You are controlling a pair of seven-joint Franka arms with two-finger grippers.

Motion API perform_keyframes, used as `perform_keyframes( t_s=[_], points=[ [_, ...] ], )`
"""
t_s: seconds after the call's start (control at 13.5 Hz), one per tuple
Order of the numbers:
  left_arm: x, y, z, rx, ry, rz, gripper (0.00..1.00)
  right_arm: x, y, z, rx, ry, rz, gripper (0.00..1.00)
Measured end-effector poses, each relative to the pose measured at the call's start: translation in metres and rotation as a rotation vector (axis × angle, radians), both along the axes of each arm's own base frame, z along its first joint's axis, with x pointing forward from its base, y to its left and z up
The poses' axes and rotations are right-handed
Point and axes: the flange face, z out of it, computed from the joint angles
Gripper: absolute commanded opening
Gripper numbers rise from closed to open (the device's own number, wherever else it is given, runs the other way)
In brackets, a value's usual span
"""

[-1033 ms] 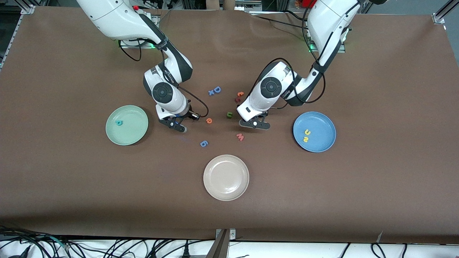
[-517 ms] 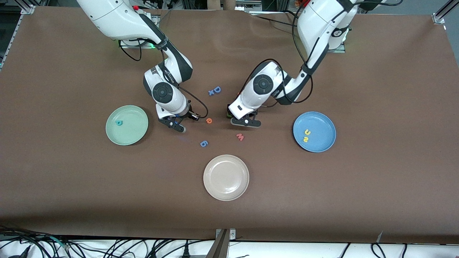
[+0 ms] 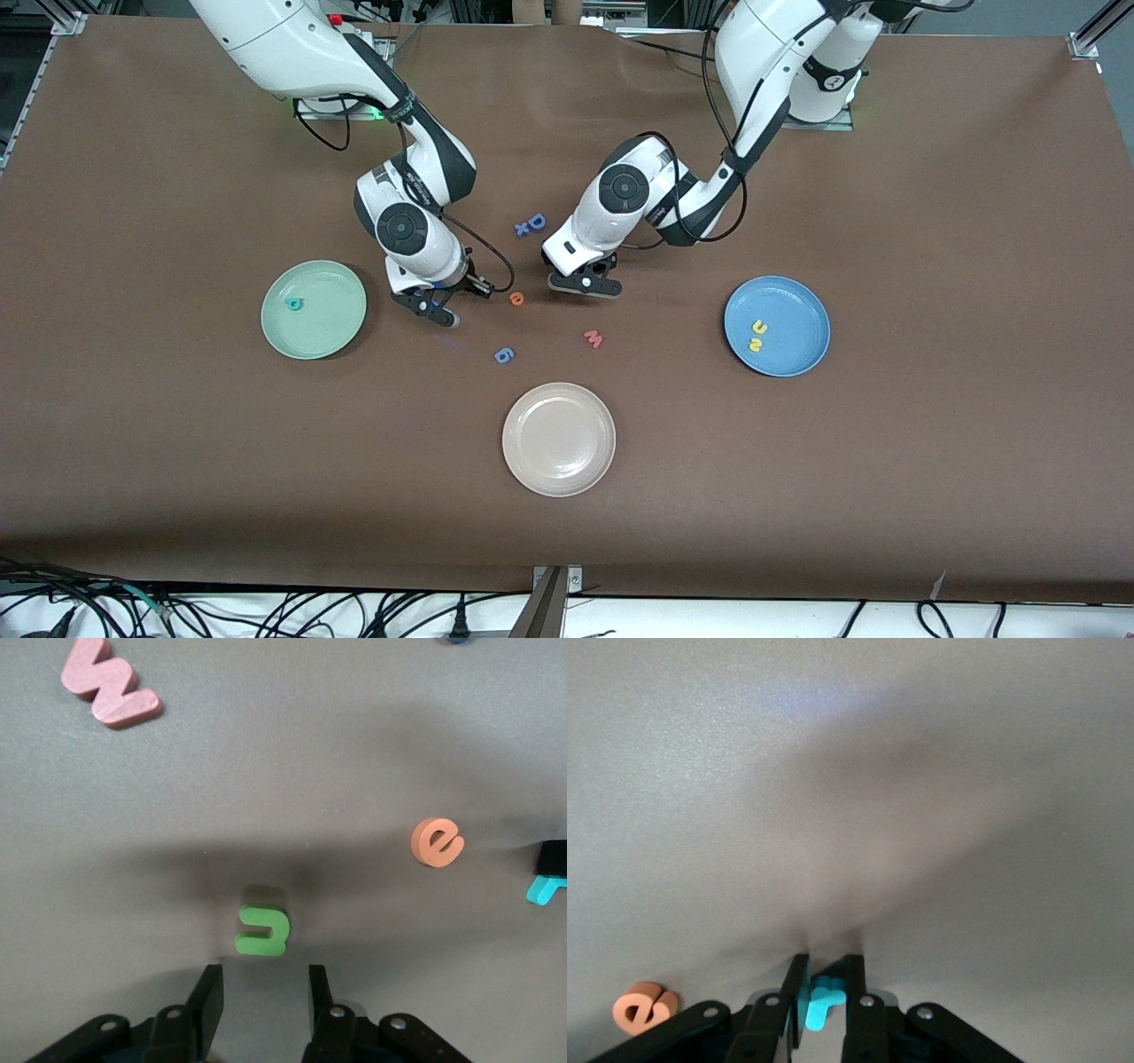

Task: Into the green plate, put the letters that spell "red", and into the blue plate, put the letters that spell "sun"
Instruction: 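Carry the r to the green plate while the left gripper grasps the 2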

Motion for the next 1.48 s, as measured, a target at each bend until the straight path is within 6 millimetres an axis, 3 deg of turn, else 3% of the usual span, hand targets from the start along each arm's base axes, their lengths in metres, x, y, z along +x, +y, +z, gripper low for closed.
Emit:
perform_keyframes(
  t_s=[0.3, 0.81, 0.96, 1.11, 1.25, 1.4, 1.48],
  points=[
    [0.004, 0.0, 0.001, 0.008, -0.021, -0.02, 0.47, 0.0, 0.0, 0.0, 0.0, 0.0, -0.003, 0.0],
    [0.013, -0.004, -0.01, 0.012, -0.032, -0.029, 0.46, 0.0, 0.0, 0.0, -0.001, 0.001, -0.004, 0.0],
    [0.014, -0.003, -0.012, 0.013, -0.032, -0.028, 0.39, 0.002, 0.0, 0.002, -0.021, 0.033, 0.0, 0.0],
    [0.014, -0.003, -0.012, 0.019, -0.041, -0.042, 0.37, 0.019, -0.004, 0.023, -0.069, 0.108, 0.006, 0.0],
    [0.012, -0.004, -0.012, 0.035, -0.055, -0.069, 0.37, 0.055, -0.028, 0.065, -0.096, 0.177, 0.044, 0.0],
    [0.012, -0.003, -0.016, 0.04, -0.055, -0.073, 0.34, 0.091, -0.087, 0.097, -0.075, 0.229, 0.113, 0.0],
    [0.012, -0.003, -0.018, 0.041, -0.053, -0.074, 0.25, 0.105, -0.126, 0.105, -0.049, 0.24, 0.152, 0.0]
  ],
)
